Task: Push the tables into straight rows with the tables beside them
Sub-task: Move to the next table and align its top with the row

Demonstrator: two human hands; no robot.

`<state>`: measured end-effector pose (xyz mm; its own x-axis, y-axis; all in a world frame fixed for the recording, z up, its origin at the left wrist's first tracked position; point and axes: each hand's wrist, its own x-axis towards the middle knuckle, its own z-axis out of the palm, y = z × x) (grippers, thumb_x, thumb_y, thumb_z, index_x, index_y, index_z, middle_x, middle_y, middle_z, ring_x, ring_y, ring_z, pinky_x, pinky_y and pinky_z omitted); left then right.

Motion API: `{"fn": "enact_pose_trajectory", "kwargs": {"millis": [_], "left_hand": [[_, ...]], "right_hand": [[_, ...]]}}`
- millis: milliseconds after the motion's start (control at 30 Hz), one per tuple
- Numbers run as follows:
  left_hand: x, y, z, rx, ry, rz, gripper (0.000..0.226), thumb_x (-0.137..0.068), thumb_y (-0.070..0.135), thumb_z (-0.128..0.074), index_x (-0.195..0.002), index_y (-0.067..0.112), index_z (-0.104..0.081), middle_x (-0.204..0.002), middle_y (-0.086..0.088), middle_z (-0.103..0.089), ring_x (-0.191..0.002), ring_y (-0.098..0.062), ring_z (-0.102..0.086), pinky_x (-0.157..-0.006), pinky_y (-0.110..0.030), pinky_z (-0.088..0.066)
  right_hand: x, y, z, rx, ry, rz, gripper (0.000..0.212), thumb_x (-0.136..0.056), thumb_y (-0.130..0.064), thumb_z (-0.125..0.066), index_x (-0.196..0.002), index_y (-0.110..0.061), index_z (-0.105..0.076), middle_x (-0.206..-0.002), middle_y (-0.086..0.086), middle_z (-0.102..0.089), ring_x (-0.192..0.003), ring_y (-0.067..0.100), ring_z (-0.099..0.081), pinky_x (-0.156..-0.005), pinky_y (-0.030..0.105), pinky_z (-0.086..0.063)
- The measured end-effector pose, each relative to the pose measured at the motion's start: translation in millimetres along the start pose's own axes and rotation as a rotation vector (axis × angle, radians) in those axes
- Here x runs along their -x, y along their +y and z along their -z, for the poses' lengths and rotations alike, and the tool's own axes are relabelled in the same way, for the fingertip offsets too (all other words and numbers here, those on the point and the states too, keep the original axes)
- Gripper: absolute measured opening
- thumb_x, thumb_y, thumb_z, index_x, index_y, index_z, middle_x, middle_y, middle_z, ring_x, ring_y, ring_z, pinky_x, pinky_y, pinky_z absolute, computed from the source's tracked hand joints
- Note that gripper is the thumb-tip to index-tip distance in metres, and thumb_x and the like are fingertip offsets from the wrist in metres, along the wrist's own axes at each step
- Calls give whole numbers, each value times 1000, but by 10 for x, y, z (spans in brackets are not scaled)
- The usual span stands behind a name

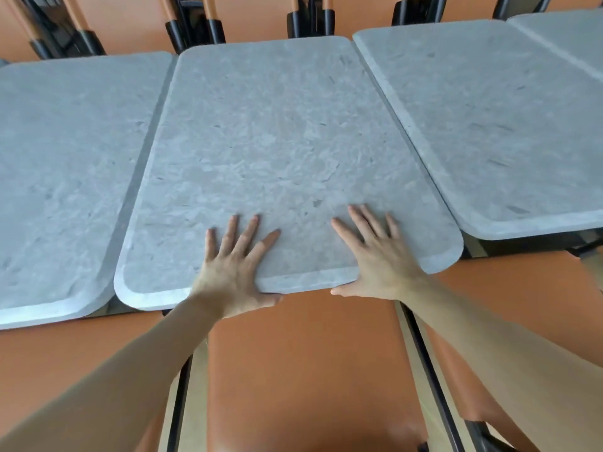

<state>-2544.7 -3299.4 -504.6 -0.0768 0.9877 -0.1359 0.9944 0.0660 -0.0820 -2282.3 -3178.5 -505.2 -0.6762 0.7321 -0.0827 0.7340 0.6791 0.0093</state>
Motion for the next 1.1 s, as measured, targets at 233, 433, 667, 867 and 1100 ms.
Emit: {"fn": "enact_pose_trajectory", "kwargs": {"millis": [233,433,667,867,1100], "left_hand": [[26,20,-66,20,119,55,126,-51,107,-19,-152,47,28,-162,-6,37,-151,-34,28,-116,-68,13],[1,8,-60,-8,90,55,123,-39,111,-1,-145,56,33,-169,-3,16,-155,-34,15,-120,-65,-1],[-23,-35,-34,14,77,1,120,-45,110,-15,-141,60,35,-162,11,33,-154,-24,23,-123,-61,4],[-36,-51,-52,25,95,-17,117,-42,112,-10,-141,64,30,-165,18,23,-155,-18,19,-124,-57,1],[-99,-109,-118,77,169,-37,116,-40,112,-17,-141,70,21,-164,22,14,-156,-16,8,-121,-53,-6]], "right_hand": [[52,0,-49,-16,97,28,129,-58,-99,-37,-162,-29,-9,-171,4,-4,-158,27,1,-125,58,-3],[72,19,-65,-41,154,39,118,-68,-96,-41,-162,-31,-11,-171,1,-7,-158,27,-1,-125,58,-4],[16,40,-38,-104,128,42,116,-66,-96,-49,-159,-37,-10,-170,-2,-3,-157,21,5,-125,57,0],[19,40,-25,-107,115,47,115,-69,-92,-53,-160,-37,-10,-170,-3,-2,-157,19,7,-125,56,1],[17,36,-27,-119,117,44,113,-71,-90,-54,-160,-36,-12,-170,-1,-5,-157,21,4,-125,56,1]]}}
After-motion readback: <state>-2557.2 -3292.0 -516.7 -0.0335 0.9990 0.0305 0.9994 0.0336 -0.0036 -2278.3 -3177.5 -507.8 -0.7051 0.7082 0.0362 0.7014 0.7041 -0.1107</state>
